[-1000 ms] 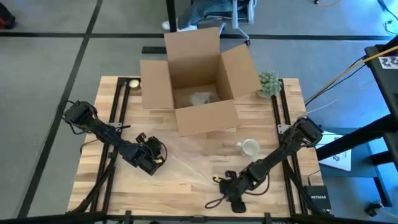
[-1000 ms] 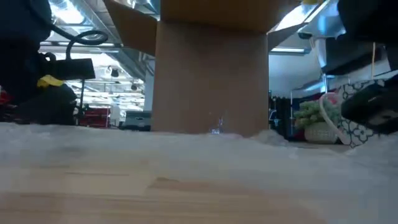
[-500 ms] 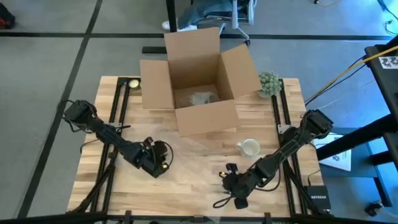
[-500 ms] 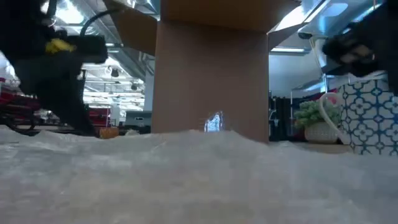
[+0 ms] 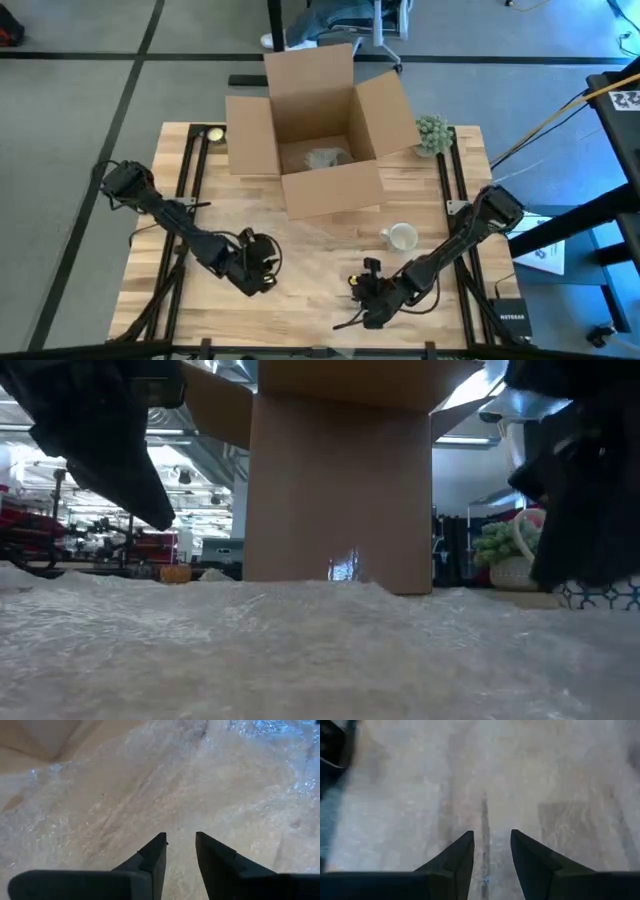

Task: Wrap mug
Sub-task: Prepare the transparent bubble wrap

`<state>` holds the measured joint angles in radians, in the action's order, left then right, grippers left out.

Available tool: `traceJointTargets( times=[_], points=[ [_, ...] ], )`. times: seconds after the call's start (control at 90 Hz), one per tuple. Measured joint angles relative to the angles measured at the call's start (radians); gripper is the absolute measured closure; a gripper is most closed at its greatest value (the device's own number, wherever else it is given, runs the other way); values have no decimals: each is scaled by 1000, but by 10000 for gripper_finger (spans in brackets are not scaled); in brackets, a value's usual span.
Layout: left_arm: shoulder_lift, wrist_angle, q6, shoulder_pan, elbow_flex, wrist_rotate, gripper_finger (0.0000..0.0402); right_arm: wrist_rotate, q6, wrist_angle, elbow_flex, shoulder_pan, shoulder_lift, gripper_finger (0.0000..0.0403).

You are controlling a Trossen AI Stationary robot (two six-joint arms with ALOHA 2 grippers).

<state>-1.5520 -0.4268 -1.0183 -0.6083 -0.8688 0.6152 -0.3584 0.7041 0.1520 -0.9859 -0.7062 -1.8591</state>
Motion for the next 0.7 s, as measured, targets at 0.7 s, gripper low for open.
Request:
traceJointTargets(
  times=[0.7],
  points=[
    [-1,77,58,0,0,29,314,-58,35,-22,-2,14,-44,156]
  ],
)
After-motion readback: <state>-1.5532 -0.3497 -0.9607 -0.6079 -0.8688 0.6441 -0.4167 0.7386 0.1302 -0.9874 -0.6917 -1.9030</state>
